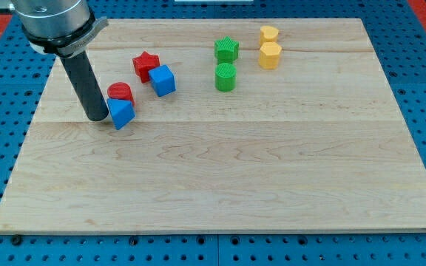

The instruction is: Move the blue triangle slightly to the right

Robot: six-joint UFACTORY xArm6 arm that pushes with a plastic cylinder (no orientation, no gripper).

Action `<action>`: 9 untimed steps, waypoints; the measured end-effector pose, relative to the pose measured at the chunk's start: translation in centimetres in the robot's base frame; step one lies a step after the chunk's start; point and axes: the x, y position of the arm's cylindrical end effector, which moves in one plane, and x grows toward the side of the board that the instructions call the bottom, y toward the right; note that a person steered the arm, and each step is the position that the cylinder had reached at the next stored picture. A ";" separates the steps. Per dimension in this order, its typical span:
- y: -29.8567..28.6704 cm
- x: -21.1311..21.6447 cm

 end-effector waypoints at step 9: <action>0.6 2.9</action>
